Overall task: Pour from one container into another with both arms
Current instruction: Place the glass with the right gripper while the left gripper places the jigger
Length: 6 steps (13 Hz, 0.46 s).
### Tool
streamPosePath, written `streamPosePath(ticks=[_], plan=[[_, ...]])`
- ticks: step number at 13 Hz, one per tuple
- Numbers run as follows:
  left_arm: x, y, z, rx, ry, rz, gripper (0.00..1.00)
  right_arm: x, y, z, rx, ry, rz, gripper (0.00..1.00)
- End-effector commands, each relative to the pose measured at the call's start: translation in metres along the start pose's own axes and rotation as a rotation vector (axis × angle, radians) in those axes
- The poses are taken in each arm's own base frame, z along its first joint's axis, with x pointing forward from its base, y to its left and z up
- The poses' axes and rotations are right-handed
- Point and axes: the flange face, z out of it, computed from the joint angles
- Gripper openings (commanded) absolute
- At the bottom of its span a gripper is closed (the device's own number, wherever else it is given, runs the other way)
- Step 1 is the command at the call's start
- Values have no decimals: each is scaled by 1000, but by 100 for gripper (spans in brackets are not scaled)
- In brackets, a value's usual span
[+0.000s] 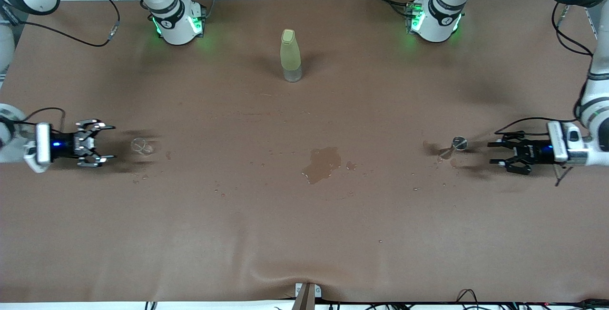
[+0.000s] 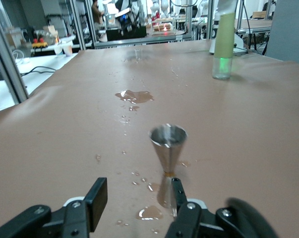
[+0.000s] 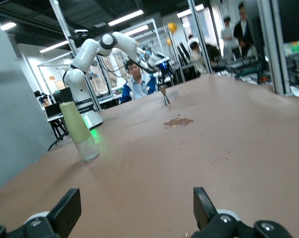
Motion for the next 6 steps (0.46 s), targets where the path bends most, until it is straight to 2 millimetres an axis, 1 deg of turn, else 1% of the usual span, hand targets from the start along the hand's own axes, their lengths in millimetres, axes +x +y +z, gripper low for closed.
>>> streamPosePath(ticks=[1, 2, 3, 4, 6], plan=[[59, -22, -7, -31, -47, -43, 60, 67, 8, -11, 12, -102, 160, 100], [80, -31, -6, -33, -62, -53, 60, 93, 10, -7, 4, -142, 213, 100], [108, -44, -3, -38, -84, -52, 60, 112, 17, 8, 10, -181, 286, 100], [131, -57, 2, -43, -108, -63, 61, 130, 23, 25, 13, -212, 345, 100], [179, -75, 9, -35, -163, -102, 62, 176, 27, 38, -39, -276, 369, 100]])
